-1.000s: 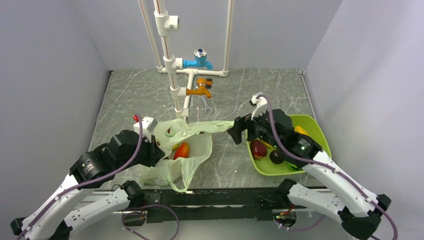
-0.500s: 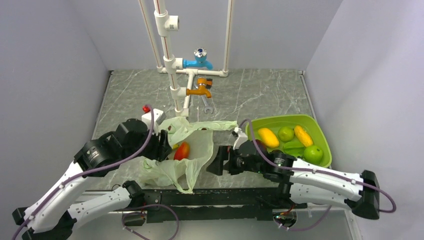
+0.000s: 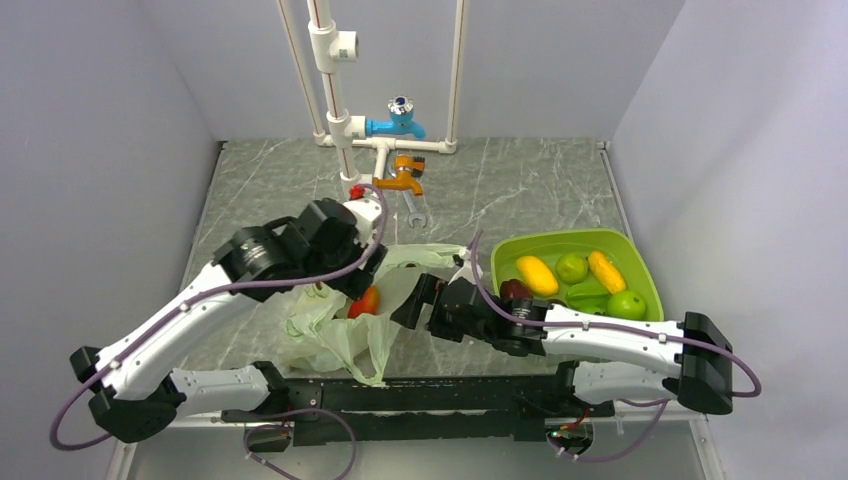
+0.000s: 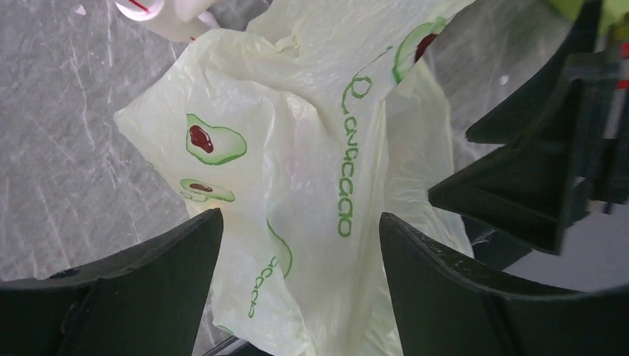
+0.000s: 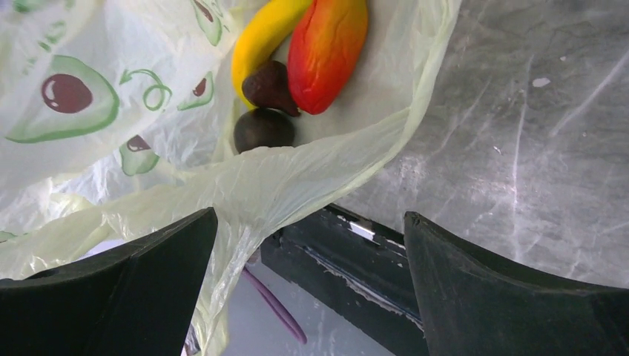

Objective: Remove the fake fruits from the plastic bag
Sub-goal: Adjust the plastic bag at the center of the board, then take out the fake fruit from the plastic bag.

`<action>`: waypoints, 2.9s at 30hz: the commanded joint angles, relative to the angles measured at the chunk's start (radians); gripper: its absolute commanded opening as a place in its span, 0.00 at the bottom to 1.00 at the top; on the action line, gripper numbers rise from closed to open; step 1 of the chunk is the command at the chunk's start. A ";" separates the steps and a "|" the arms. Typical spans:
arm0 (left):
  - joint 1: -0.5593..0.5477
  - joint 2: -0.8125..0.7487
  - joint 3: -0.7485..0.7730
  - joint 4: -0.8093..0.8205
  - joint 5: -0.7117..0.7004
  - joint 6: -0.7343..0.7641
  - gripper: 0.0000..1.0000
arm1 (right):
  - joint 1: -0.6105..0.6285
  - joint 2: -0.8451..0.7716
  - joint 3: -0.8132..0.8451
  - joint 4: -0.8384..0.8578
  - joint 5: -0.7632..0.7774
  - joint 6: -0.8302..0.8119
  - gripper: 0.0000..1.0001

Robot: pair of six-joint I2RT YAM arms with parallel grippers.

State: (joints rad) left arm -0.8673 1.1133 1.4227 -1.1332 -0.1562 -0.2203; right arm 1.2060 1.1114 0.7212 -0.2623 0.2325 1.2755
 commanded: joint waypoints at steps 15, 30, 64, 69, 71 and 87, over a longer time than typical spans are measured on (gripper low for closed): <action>-0.088 0.015 -0.149 0.064 -0.351 -0.131 0.28 | 0.006 0.059 0.047 0.124 -0.012 -0.111 0.99; -0.089 -0.128 -0.180 0.243 -0.266 -0.147 0.00 | -0.047 0.068 0.064 0.126 -0.036 0.006 0.99; -0.087 -0.341 -0.135 0.064 0.007 -0.281 0.73 | 0.152 0.003 -0.087 0.376 -0.009 -0.612 0.93; -0.087 -0.426 -0.133 -0.020 0.093 -0.342 0.97 | 0.151 -0.027 -0.056 0.417 -0.040 -0.677 0.95; -0.087 -0.439 -0.154 -0.061 0.114 -0.367 0.97 | 0.152 0.015 -0.028 0.436 -0.014 -0.687 0.93; -0.087 -0.532 -0.368 -0.112 0.212 -0.421 0.62 | 0.191 0.424 0.171 0.769 -0.347 -0.645 0.57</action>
State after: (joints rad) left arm -0.9527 0.5980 1.0836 -1.2137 0.0639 -0.6201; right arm 1.3930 1.5246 0.8932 0.3565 -0.0124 0.5861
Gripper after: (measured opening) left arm 0.744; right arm 0.571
